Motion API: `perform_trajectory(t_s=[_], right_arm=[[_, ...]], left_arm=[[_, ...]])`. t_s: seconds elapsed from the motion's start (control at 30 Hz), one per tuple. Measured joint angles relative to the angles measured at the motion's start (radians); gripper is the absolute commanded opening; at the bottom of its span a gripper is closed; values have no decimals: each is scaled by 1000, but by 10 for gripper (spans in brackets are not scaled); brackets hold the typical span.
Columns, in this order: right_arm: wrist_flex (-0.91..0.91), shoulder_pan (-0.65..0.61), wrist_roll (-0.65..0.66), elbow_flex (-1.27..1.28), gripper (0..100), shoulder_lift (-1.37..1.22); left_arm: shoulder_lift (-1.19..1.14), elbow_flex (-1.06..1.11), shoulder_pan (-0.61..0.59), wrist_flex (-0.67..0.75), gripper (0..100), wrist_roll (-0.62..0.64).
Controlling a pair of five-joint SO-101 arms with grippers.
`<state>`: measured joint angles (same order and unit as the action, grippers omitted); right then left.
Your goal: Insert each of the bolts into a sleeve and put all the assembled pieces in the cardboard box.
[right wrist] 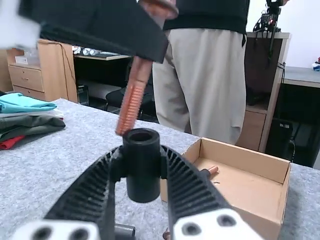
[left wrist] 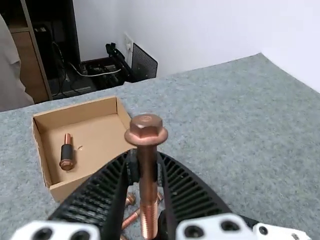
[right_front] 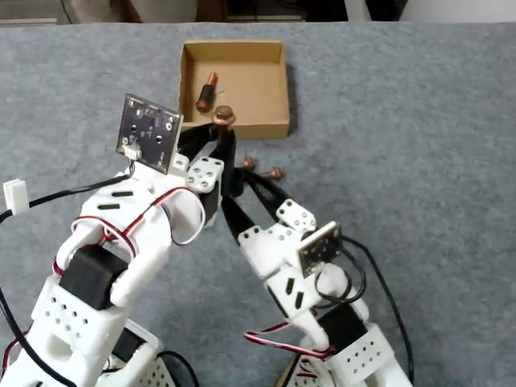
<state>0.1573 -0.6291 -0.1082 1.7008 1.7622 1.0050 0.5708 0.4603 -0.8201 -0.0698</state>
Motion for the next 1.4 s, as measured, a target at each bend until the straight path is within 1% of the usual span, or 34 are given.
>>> perform_trajectory(t_s=[0.1,0.33,0.53,0.87,1.1,1.2,1.3,1.4], right_arm=[[3,0,-9,0,2,0],[44,0,-80,0,2,0],[49,0,-84,-2,2,0],[49,0,-84,-2,2,0],[51,-2,-84,-2,2,-2],[51,-2,-87,-2,2,-2],[51,-2,-87,-2,2,-2],[51,-5,-84,-2,2,-2]], left_arm=[[0,0,0,6,18,0],[0,0,0,6,18,0],[0,0,46,6,18,28],[0,9,52,6,18,34],[0,114,54,117,18,34],[0,118,54,126,18,34],[2,126,54,124,18,34],[26,115,44,63,18,34]])
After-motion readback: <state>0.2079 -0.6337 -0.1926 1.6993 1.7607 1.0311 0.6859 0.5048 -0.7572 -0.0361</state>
